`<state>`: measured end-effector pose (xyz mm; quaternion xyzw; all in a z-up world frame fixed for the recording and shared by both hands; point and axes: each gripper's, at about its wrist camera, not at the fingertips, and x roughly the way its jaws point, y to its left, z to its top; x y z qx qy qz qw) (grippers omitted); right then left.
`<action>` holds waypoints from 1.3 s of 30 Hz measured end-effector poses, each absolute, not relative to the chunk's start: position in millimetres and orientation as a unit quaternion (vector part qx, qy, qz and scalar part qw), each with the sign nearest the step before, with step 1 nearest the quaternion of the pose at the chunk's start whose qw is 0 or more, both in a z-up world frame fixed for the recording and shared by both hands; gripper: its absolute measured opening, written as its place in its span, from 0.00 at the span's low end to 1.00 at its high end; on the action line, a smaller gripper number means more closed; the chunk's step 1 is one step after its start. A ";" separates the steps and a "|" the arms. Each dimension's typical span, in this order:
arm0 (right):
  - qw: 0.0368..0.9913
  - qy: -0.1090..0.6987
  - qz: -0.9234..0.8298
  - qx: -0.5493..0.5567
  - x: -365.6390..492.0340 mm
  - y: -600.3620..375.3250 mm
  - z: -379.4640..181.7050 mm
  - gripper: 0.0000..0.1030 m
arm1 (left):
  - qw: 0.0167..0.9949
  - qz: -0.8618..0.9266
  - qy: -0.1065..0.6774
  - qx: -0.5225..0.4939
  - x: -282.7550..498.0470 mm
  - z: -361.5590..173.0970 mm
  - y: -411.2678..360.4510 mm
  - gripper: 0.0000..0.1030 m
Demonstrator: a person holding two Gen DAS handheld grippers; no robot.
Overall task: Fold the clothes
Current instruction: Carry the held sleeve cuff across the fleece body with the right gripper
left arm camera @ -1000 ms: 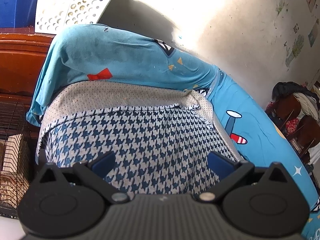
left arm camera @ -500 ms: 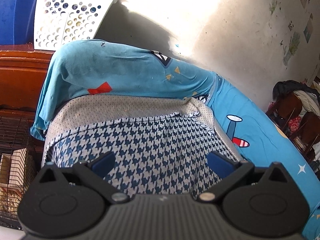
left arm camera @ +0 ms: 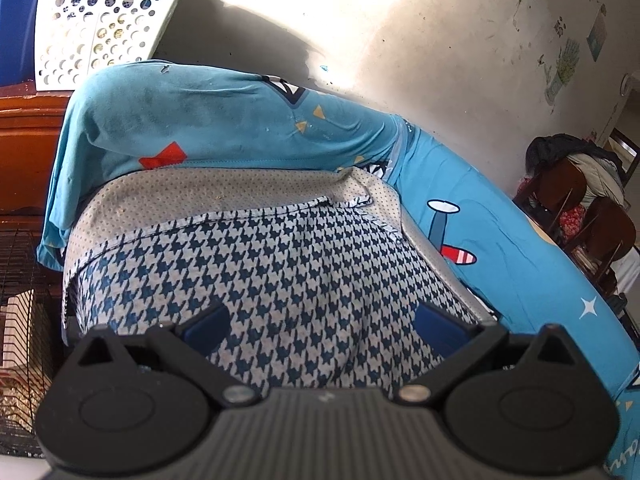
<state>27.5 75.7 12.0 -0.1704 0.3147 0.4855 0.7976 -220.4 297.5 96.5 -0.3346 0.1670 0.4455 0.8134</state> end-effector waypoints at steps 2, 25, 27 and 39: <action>0.793 0.318 0.483 -0.191 35.3 74.8 8.1 0.40 | 0.816 0.440 0.171 -0.334 -217.6 95.7 296.1 1.00; 0.672 0.287 0.596 -0.332 48.4 110.1 -15.6 0.50 | 0.825 0.416 0.194 -0.330 -200.2 90.9 285.5 1.00; 0.657 0.296 0.613 -0.325 52.4 109.7 -15.2 0.41 | 0.827 0.413 0.197 -0.328 -196.6 90.9 283.7 1.00; 0.727 0.248 0.598 -0.230 55.8 110.9 8.1 0.07 | 0.835 0.406 0.206 -0.309 -182.2 90.8 271.2 1.00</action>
